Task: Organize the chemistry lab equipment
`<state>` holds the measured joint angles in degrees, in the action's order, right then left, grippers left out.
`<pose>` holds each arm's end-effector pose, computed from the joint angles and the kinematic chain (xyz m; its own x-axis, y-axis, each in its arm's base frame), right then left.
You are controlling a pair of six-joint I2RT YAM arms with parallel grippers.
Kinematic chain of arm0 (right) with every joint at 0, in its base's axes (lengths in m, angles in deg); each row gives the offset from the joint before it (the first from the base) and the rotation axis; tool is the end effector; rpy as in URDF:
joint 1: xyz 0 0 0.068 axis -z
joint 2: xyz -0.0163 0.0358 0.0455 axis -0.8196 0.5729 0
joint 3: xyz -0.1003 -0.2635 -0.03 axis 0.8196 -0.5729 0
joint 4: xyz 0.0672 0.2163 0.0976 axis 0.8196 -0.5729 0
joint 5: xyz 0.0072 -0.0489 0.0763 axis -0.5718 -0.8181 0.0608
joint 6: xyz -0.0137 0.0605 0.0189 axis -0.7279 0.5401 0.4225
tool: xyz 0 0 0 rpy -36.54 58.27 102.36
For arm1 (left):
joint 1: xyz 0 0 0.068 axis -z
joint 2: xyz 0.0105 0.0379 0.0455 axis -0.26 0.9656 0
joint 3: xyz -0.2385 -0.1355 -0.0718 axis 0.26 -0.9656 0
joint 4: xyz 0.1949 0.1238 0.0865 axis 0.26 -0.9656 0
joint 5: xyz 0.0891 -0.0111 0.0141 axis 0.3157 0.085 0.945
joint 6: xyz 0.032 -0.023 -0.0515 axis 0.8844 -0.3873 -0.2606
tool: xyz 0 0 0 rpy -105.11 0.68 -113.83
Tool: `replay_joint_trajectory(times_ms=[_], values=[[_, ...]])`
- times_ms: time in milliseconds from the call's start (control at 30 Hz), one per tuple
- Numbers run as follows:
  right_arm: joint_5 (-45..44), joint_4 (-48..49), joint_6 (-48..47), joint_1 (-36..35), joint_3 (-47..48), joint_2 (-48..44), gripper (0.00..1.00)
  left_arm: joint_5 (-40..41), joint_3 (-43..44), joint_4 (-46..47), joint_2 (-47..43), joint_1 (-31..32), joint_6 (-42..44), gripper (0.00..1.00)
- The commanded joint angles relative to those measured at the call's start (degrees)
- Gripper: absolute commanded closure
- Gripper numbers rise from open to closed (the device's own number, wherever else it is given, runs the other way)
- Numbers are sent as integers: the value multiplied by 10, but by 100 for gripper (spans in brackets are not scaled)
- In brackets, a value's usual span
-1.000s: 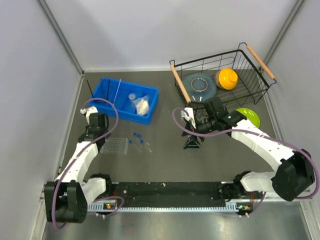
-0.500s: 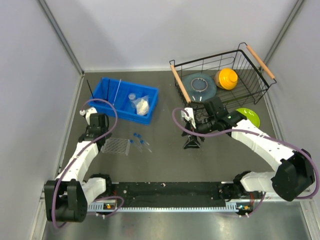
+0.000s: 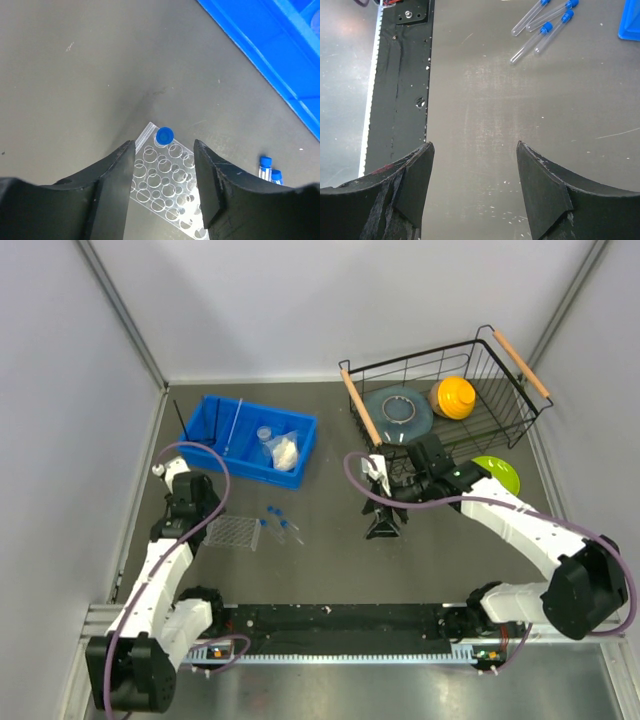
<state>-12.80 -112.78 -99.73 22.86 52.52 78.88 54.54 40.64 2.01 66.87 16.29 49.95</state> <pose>0.1803 0.1608 0.2842 -0.1517 -0.4984 -0.8536 -0.9828 -0.0160 0.1840 0.1748 0.0115 0.2258 -0.5168 -0.4304 -0.7401 -0.4919 0.8568 -0.1547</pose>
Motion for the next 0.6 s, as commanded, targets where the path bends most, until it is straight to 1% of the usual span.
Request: replay_joint_trajectory(times_ms=[0, 67, 100, 167, 200, 233, 267, 300, 333, 400, 433, 500, 533, 567], values=[[28, 22, 42, -9, 34, 40, 33, -17, 16, -16, -48, -2, 1, 40], [11, 24, 72, -23, 56, 61, 34, -29, 28, -27, -61, -2, 7, 35], [-18, 27, 83, -35, 63, 82, 34, -37, 31, -31, -74, -2, 16, 30], [-63, 42, 121, -74, 82, 106, 34, -74, 45, -40, -88, -2, 28, 22], [-125, 52, 158, -87, 87, 129, 34, -90, 48, -41, -102, -2, 38, 16], [-150, 63, 172, -115, 103, 142, 34, -116, 55, -42, -111, -2, 40, 11], [-173, 65, 186, -126, 114, 155, 34, -134, 58, -43, -120, -2, 44, 9], [-214, 67, 214, -137, 125, 171, 34, -146, 60, -44, -138, -2, 50, 7], [-235, 74, 230, -158, 148, 197, 34, -152, 65, -49, -146, -2, 51, 3], [-273, 76, 250, -173, 174, 228, 34, -159, 69, -64, -170, -2, 53, 2], [-275, 76, 257, -178, 198, 256, 34, -158, 75, -69, -178, -2, 55, 2], [-291, 78, 267, -187, 224, 284, 36, -155, 80, -89, -200, -2, 64, 2], [-299, 78, 274, -189, 251, 314, 36, -154, 87, -96, -208, -2, 66, 2], [-311, 77, 278, -190, 264, 327, 39, -149, 91, -104, -215, -2, 69, 2]])
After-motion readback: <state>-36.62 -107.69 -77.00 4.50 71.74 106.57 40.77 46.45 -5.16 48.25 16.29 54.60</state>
